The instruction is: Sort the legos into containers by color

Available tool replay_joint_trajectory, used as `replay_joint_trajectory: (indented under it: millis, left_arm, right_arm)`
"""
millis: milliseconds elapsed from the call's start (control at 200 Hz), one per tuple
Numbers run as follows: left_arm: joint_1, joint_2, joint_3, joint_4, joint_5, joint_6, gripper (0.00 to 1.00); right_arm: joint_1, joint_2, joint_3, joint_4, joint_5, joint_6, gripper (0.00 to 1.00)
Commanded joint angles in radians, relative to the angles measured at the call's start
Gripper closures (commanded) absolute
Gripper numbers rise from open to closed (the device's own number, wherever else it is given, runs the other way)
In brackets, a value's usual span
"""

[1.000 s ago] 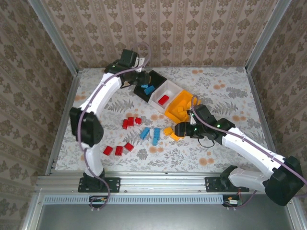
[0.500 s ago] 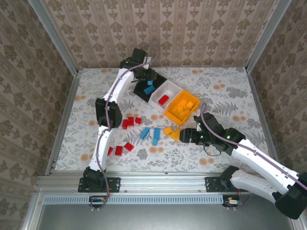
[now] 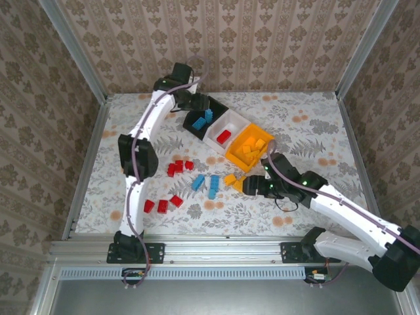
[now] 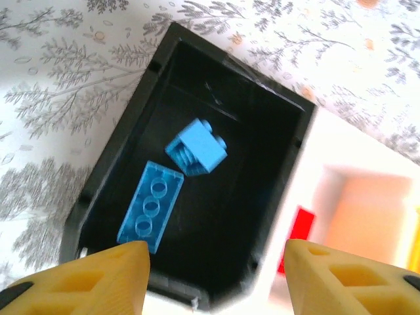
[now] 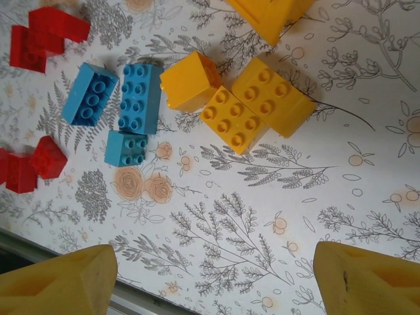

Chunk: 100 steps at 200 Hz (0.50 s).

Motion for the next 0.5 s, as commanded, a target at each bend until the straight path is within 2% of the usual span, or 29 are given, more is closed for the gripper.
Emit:
replay_joint_trajectory:
  millis: [0, 225, 495]
  left_arm:
    - [-0.005, -0.248, -0.194, 0.048, -0.010, 0.032, 0.42]
    - [-0.005, -0.690, -0.763, 0.181, -0.046, -0.017, 0.38]
    - [-0.007, -1.023, -1.188, 0.196, -0.062, -0.094, 0.36]
  right_arm:
    - [0.035, 0.076, 0.080, -0.004, 0.004, -0.019, 0.20]
    - [0.132, 0.334, 0.251, -0.033, 0.049, -0.054, 0.21]
    - [0.204, 0.647, 0.440, -0.019, 0.050, -0.066, 0.25]
